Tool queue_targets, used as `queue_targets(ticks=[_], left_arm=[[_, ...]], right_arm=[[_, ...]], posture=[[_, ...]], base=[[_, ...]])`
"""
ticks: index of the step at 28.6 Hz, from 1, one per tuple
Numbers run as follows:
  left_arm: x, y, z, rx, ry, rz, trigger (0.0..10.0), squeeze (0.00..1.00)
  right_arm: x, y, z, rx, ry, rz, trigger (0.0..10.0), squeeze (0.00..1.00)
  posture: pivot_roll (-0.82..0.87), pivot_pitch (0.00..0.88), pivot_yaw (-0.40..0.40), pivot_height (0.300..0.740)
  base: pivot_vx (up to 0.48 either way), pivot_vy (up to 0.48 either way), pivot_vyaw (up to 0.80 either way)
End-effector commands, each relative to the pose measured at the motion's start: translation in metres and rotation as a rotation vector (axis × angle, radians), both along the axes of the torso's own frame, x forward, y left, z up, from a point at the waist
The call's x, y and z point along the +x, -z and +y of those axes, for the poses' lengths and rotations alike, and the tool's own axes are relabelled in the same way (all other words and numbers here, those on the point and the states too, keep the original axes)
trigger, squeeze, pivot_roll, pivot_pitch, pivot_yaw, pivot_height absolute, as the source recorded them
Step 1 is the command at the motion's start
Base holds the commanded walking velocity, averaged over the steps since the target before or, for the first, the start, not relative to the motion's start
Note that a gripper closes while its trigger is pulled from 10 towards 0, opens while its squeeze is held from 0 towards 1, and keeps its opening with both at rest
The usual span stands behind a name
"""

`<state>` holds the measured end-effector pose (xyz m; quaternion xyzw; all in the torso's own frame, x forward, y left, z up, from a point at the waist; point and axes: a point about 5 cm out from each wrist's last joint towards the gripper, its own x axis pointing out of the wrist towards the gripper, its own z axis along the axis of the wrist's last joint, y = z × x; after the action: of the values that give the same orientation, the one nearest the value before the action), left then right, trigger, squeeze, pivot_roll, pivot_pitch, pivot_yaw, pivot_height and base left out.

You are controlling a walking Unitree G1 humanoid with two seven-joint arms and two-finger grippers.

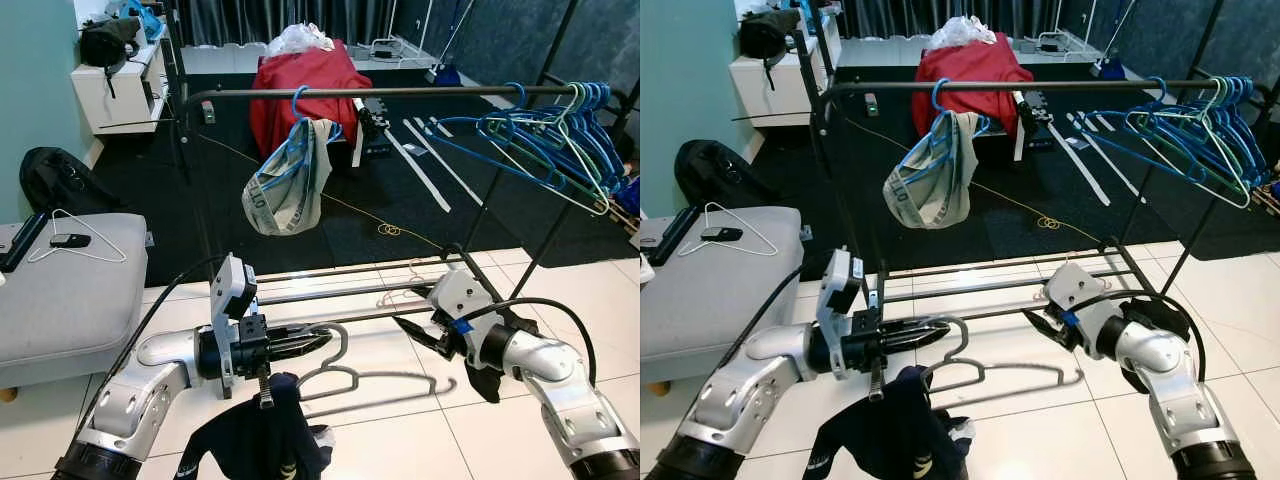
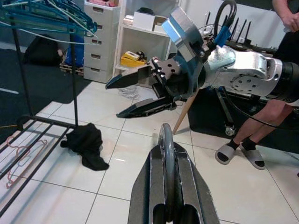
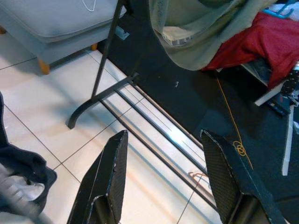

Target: Hang hanger

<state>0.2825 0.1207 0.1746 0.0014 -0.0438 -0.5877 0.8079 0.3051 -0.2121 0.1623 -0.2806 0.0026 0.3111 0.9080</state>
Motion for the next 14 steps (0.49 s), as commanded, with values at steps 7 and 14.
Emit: queue_targets(ticks=[7, 14], left_arm=[[0.026, -0.014, 0.022, 0.025, -0.255, -0.074, 0.0, 0.0], [0.045, -0.038, 0.048, 0.071, -0.465, -0.125, 0.0, 0.0]], right_arm=[[-0.013, -0.01, 0.012, 0.246, 0.035, -0.115, 10.0, 0.0], [-0.021, 0.019, -0.006, 0.469, 0.393, -0.087, 10.0, 0.0]], posture=[[-0.13, 0.104, -0.035, 0.74], [-0.12, 0.102, -0.034, 0.74]], base=[[0.0, 0.0, 0.0], [0.0, 0.0, 0.0]])
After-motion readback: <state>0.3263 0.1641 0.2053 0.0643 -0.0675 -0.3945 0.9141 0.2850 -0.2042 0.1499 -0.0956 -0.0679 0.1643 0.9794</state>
